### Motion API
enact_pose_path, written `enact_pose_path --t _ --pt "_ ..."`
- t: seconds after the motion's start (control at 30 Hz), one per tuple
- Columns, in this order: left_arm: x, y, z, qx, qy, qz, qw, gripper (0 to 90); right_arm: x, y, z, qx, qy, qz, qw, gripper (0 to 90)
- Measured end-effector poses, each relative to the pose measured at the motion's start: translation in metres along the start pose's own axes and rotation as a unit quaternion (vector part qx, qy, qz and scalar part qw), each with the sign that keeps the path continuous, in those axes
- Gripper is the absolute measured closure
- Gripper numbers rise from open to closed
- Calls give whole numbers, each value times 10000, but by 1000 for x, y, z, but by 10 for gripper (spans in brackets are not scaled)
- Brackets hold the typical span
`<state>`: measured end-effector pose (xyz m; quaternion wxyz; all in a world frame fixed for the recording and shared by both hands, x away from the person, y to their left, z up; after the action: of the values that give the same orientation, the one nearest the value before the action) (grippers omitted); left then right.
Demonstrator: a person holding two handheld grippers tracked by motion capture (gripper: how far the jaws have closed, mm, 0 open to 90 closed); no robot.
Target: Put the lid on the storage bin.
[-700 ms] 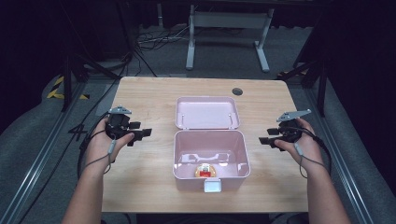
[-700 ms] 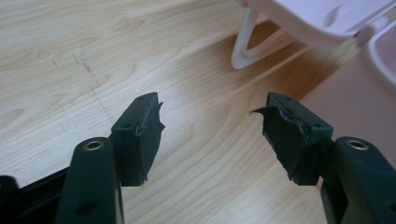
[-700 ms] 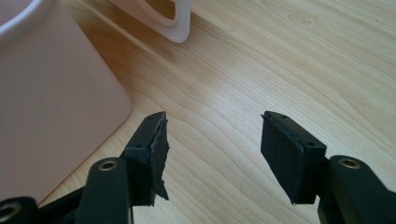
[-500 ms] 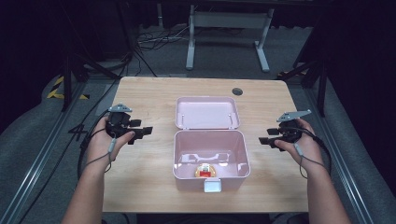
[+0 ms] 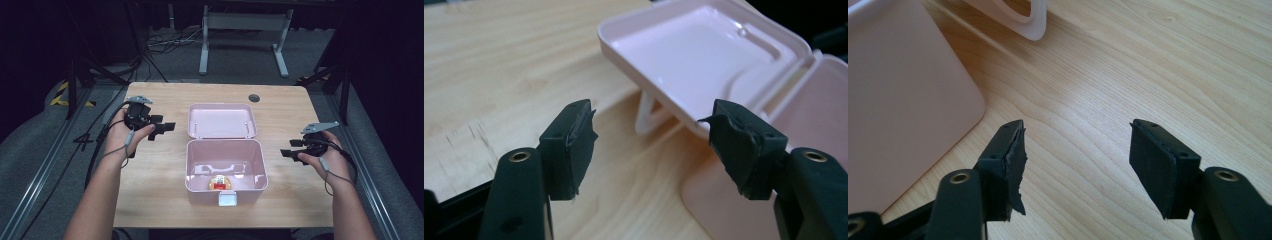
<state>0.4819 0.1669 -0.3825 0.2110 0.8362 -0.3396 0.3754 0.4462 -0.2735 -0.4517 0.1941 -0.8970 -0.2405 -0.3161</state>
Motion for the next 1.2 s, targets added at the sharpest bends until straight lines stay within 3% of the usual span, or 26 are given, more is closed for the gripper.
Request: enact_pose_path --t 0.27,0.43,0.7,1.07,1.2 --pt "23 -8 21 -91 130 -77 9998 347 1 -1 -1 -10 55 8 10000 397" --pt "30 -17 37 -174 132 -272 9994 355 1 -1 0 -29 52 -28 10000 392" --pt "41 -25 71 -245 -61 -481 9985 348 -2 -2 -1 -30 82 -15 10000 390" --pt "39 -34 105 -358 -344 -636 9967 346 -5 0 -2 -35 103 33 9999 386" --pt "38 -34 112 -538 -326 -782 9950 347 -6 -1 -1 -40 80 31 10000 385"
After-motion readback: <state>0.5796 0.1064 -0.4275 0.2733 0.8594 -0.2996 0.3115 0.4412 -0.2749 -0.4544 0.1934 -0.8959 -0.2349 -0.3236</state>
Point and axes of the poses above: each handheld gripper's, and its own axes: z roughly forward along the jaws, x roughly out of its top, y roughly to its right, the point moved 7 cm from there along z, roughly forward along the jaws, and after that the axes turned 11 degrees about z, right-handed, at the moved point
